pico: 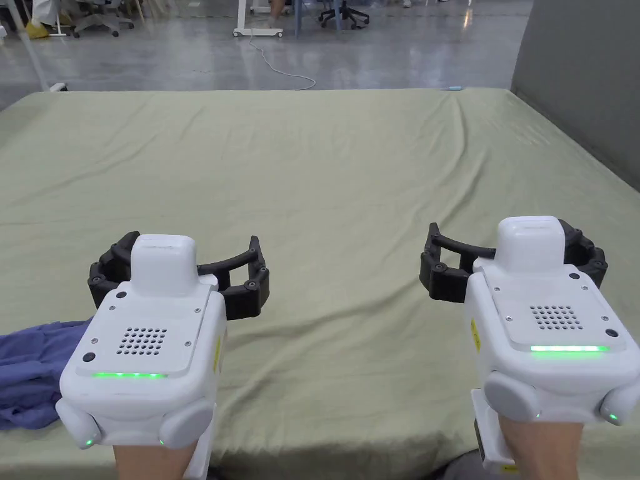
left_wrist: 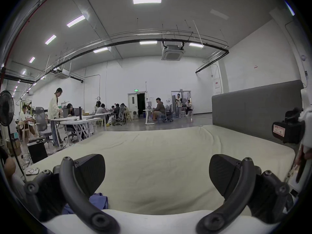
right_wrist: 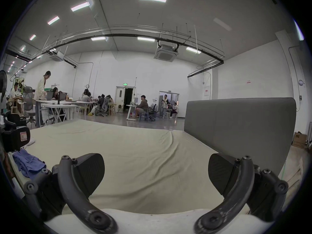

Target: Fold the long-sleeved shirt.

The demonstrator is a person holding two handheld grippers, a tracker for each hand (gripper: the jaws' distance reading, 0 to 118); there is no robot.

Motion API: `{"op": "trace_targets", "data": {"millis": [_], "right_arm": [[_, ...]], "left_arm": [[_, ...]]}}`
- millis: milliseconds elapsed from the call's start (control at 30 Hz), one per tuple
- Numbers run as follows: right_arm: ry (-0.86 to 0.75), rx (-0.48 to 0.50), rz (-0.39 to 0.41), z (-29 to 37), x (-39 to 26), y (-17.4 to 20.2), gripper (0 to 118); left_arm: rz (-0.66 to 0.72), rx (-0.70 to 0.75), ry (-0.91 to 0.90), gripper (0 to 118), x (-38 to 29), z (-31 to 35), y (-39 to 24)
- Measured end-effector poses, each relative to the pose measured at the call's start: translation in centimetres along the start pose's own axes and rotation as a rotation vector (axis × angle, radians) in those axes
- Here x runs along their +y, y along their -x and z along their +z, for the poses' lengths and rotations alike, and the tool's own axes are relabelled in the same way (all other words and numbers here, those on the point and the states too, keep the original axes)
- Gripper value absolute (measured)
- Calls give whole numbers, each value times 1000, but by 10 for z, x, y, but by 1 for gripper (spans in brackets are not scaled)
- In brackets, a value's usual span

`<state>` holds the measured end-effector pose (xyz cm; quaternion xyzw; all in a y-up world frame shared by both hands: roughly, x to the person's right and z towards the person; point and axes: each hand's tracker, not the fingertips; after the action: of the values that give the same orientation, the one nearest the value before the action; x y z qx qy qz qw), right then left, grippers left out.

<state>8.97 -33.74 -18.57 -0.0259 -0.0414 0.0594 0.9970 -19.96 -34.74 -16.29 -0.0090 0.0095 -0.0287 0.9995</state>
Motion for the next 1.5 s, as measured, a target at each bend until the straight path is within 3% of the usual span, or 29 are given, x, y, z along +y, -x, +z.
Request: {"op": "trace_targets", "data": {"millis": [1500], "right_arm": [[17,-6,12,-3,8,3,118]], "left_arm": [[-6,-32,3,118,7,-2,-3]]}}
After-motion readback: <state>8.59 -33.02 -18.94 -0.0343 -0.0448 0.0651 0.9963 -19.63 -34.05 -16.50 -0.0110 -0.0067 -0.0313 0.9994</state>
